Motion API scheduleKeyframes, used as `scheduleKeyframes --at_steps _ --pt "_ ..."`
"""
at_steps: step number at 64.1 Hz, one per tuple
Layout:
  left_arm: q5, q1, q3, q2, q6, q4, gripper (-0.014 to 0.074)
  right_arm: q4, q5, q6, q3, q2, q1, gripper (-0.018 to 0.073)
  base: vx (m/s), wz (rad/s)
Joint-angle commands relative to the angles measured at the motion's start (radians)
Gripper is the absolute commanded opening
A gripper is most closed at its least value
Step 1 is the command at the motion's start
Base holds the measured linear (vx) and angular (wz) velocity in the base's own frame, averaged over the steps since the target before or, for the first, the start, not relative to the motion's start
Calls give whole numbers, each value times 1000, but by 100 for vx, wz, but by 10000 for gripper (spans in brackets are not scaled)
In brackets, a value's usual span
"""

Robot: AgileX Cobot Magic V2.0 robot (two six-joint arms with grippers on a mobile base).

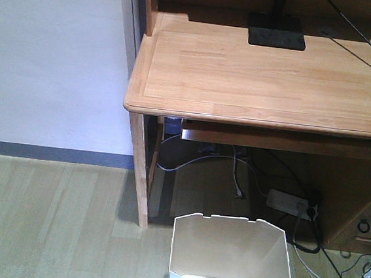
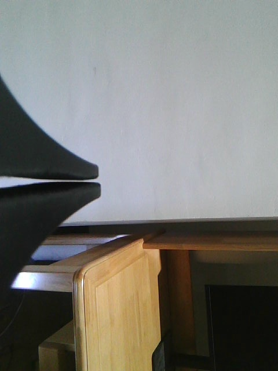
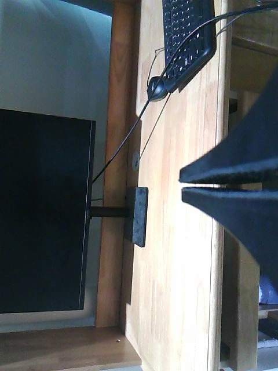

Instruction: Move trash bin to bedside with robot

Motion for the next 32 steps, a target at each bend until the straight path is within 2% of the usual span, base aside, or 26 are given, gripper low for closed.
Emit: scheduleKeyframes --at_steps 1,32 --pt "-75 -6 12 -16 -14 -9 -6 -4 -75 2 1 -9 -1 -8 0 0" --pt "-75 -6 12 -16 -14 -9 -6 -4 -75 2 1 -9 -1 -8 0 0"
